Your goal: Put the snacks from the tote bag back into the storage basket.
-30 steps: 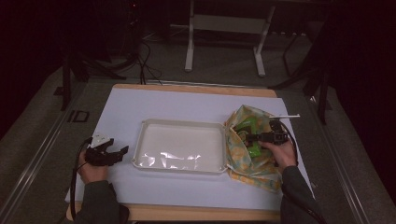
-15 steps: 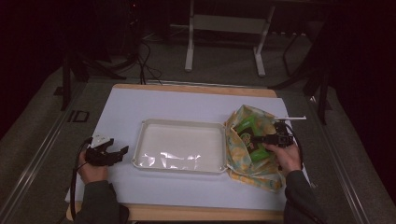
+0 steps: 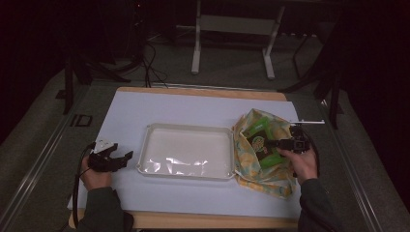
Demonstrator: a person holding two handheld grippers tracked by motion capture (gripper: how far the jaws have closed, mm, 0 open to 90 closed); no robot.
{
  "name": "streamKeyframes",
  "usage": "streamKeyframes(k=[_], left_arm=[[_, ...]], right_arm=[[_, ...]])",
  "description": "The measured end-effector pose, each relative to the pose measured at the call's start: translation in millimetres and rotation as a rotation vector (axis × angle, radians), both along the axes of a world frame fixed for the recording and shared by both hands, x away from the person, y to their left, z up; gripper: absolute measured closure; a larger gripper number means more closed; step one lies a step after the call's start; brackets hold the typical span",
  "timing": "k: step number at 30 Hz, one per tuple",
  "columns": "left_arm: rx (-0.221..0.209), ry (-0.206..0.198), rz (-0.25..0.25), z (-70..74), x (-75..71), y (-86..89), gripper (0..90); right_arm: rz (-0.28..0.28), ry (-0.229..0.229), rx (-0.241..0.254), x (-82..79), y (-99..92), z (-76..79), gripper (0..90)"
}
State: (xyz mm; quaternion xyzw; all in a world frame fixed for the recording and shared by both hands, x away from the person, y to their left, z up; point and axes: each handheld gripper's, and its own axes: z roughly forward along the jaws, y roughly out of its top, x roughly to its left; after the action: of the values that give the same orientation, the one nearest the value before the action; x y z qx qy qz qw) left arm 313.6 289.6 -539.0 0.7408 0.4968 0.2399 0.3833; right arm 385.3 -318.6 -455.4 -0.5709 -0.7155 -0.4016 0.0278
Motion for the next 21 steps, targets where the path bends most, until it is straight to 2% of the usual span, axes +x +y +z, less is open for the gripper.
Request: streamKeyframes(k=[21], left_arm=[[-0.002,0.001,0.000,0.0,0.0,-0.1,28.3]], right_arm=[[-0.016,-0.038,-0.010,-9.3,-12.7,20.7,72.4]])
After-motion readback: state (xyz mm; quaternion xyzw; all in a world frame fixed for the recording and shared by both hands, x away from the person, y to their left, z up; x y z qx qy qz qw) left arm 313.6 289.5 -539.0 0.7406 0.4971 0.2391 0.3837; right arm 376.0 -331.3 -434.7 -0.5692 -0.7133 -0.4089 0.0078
